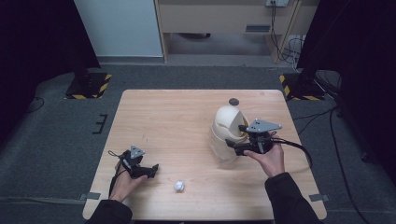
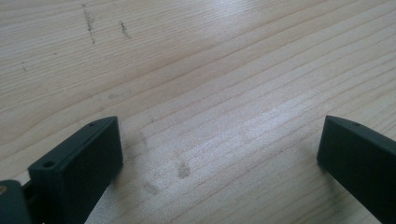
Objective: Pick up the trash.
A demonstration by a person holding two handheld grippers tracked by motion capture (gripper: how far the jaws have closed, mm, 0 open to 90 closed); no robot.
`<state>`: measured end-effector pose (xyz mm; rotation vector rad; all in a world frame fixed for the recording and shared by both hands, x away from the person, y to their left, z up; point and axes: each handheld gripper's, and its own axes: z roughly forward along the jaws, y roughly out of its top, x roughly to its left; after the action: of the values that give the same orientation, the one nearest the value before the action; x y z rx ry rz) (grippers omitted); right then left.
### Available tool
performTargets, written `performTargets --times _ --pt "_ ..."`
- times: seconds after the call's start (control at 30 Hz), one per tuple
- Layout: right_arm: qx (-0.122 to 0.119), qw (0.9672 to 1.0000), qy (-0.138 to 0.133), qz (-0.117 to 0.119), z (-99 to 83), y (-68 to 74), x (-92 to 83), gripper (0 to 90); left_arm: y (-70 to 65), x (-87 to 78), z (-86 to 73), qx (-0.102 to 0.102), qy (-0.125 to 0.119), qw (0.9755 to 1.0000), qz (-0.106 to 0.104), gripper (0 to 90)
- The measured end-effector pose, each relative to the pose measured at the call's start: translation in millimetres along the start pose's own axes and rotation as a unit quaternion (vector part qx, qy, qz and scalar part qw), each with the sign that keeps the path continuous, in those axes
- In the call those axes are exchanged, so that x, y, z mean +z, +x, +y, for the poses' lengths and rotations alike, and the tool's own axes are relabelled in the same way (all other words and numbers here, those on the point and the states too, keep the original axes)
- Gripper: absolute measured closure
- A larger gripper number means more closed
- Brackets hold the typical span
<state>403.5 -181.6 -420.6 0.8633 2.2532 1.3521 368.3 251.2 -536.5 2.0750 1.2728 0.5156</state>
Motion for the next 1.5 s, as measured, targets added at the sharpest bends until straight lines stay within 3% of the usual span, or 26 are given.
performTargets --times 0.53,0.73,1.13,1.27,1.5 --pt "-0.006 0.9993 0.034 0.014 -5.6 5.7 17.6 23.4 -0.2 0.1 0.1 0.0 0.0 1.0 0.0 0.0" --pt "-0.002 0.9995 0.028 0.016 -4.9 5.7 17.1 23.6 -0.2 0.1 0.1 0.0 0.0 1.0 0.0 0.0" --pt "0.02 0.9995 -0.025 0.005 5.9 -5.0 -15.7 22.0 0.3 0.0 0.6 0.001 0.002 1.0 -0.003 0.0" --pt "0.018 0.9993 -0.031 -0.007 6.4 -10.1 -28.3 20.8 0.4 -0.5 1.0 0.004 0.004 1.0 -0.006 0.5" --pt "0.038 0.9983 -0.039 -0.021 -3.6 -20.1 -44.7 20.5 0.1 -1.1 2.0 0.006 0.008 0.9999 -0.008 1.9"
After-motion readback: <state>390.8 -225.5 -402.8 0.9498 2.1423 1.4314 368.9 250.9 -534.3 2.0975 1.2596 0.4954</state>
